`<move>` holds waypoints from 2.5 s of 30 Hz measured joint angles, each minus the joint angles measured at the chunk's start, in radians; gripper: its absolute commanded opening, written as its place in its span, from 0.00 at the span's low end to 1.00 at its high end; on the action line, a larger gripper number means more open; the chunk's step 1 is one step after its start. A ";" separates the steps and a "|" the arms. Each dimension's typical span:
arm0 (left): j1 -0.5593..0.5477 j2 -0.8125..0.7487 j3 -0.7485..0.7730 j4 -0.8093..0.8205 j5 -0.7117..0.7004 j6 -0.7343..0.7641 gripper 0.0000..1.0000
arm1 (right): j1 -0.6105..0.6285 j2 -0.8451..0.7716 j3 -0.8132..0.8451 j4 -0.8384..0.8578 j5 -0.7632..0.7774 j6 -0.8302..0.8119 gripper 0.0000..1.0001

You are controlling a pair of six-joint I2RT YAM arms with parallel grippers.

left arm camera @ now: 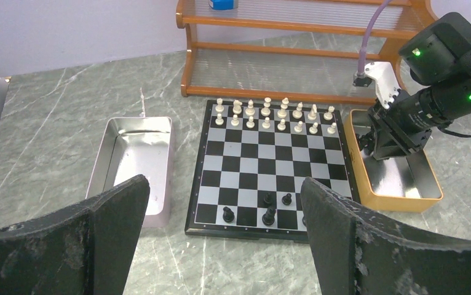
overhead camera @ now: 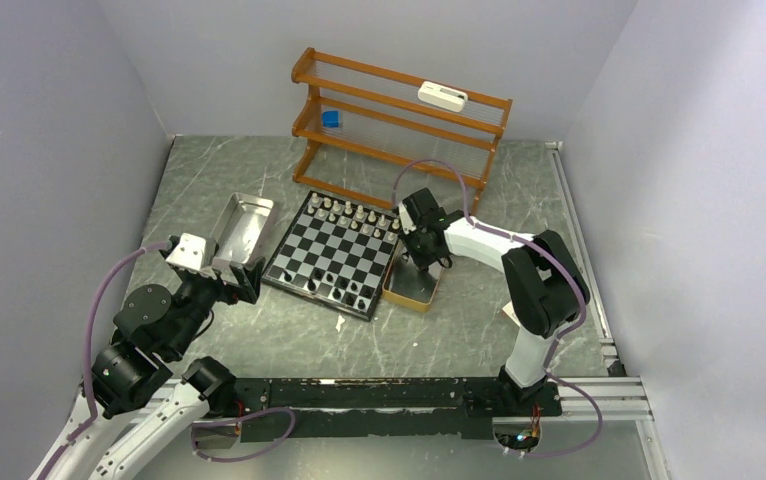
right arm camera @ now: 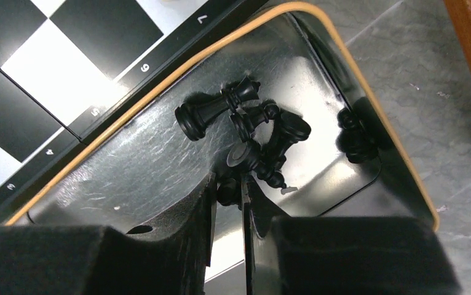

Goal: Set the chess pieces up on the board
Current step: Pick up the chess piece from the storage box, then place the chess piece on the chessboard.

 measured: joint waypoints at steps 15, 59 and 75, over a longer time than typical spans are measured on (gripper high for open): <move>0.000 0.000 0.000 0.000 -0.001 -0.001 0.98 | -0.016 0.021 0.026 0.019 -0.070 0.182 0.21; -0.228 1.046 0.045 0.845 0.383 -0.490 0.69 | -0.245 -0.487 -0.401 0.562 -0.546 0.994 0.20; -0.235 1.231 0.055 1.086 0.361 -0.513 0.60 | -0.289 -0.558 -0.427 0.710 -0.606 1.184 0.20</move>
